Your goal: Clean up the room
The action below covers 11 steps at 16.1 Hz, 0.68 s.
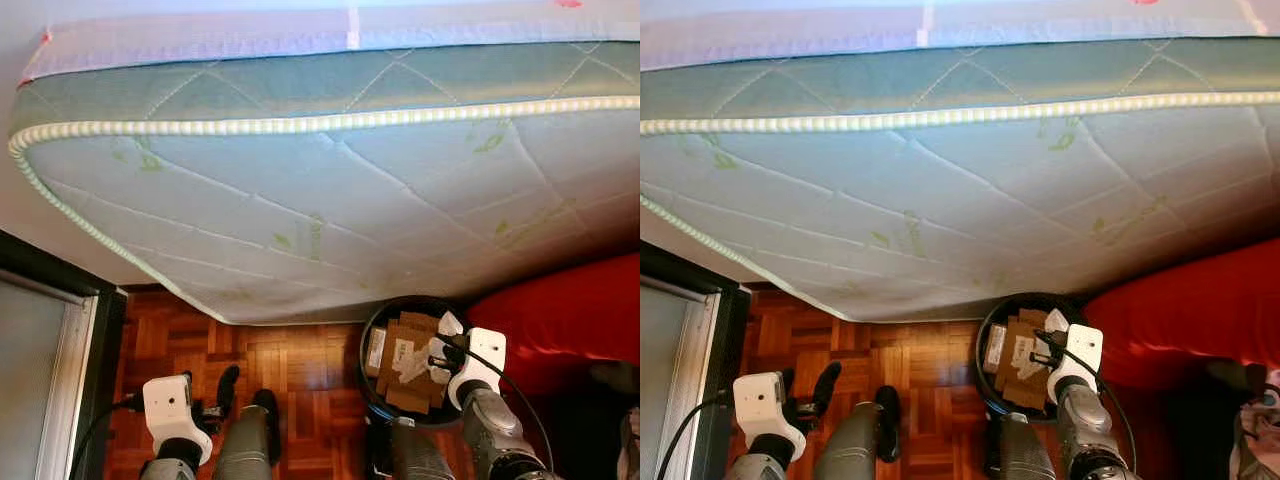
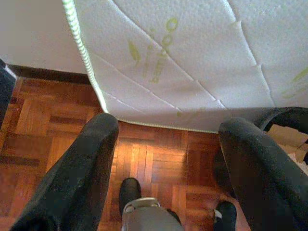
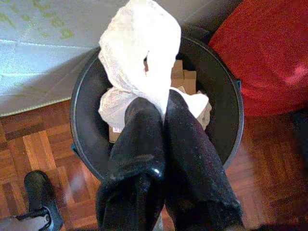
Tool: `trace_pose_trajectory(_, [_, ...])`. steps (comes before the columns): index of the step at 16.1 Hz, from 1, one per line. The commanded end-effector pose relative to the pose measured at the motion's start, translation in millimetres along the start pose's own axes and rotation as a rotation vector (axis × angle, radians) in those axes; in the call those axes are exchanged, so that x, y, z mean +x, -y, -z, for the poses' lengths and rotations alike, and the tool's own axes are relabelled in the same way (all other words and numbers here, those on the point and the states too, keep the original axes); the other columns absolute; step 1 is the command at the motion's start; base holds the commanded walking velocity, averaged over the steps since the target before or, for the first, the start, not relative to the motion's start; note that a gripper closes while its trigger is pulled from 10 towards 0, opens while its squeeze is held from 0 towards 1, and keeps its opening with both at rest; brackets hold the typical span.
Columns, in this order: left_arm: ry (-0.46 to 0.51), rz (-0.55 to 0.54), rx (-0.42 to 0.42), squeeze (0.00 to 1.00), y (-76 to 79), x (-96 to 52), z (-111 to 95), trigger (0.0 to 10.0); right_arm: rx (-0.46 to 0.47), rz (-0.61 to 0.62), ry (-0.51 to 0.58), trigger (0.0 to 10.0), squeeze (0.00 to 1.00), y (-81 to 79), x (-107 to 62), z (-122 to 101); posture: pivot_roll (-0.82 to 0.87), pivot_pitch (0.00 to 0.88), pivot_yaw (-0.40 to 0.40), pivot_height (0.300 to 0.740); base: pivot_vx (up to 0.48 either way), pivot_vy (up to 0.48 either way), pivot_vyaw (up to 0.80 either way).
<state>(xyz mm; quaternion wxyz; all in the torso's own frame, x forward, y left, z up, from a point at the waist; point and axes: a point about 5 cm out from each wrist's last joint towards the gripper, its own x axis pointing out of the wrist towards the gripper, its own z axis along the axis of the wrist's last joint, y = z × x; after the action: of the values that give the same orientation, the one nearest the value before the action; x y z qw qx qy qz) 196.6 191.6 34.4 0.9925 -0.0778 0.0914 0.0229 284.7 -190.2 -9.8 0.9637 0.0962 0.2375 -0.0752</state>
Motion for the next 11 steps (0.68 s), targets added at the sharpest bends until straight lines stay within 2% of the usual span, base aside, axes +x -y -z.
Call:
trace_pose_trajectory(1, [-0.056,-0.026,-0.015,0.00,-5.0,-10.6,10.7,10.0,0.011,0.016,-0.053,10.0,1.00,4.9,-5.4,15.8,0.17,0.472,-0.021,0.691,0.000,0.000,0.00])
trace_pose_trajectory(11, [-0.075,-0.029,-0.012,0.00,-6.2,-7.5,7.6,10.0,0.009,0.003,-0.060,10.0,1.00,1.1,-4.1,14.4,0.17,0.462,-0.016,0.691,0.000,0.000,0.00])
